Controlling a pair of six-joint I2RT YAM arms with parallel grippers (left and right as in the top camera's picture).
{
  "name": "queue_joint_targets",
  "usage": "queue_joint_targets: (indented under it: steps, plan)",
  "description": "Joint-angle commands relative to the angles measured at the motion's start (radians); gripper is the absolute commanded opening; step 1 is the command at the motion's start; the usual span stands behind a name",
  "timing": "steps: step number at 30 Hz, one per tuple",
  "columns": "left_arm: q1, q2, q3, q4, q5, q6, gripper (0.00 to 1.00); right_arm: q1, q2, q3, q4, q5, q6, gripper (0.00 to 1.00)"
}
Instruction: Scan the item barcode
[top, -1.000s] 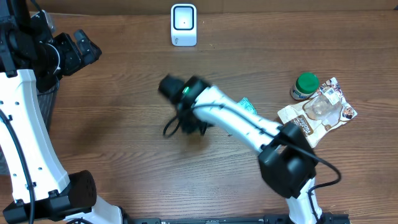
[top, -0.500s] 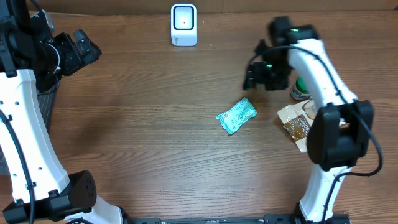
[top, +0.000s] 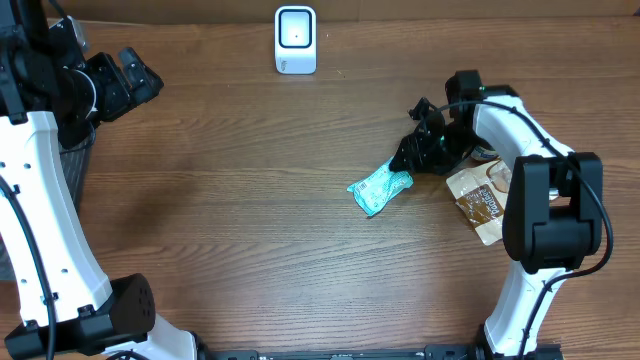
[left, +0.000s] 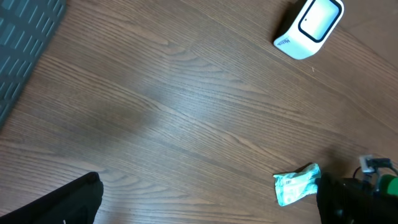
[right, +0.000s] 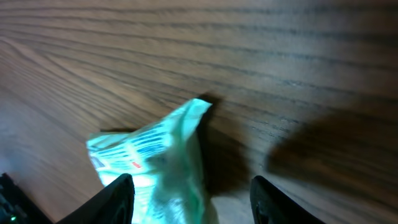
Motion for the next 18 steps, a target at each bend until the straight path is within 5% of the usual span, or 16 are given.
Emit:
queue_joint_targets:
  steps: [1, 12, 18]
  plan:
    - [0.002, 0.009, 0.003, -0.002, 0.005, 0.011, 1.0, 0.0, -0.026, -0.058, 0.038, -0.048, -0.004, 0.53]
    - [0.002, 0.009, 0.003, -0.002, 0.005, 0.011, 1.0, 0.0, -0.026, -0.14, 0.098, -0.17, -0.004, 0.16]
    - [0.002, 0.009, 0.003, -0.002, 0.005, 0.011, 1.0, 0.0, -0.028, -0.127, 0.088, -0.28, 0.003, 0.06]
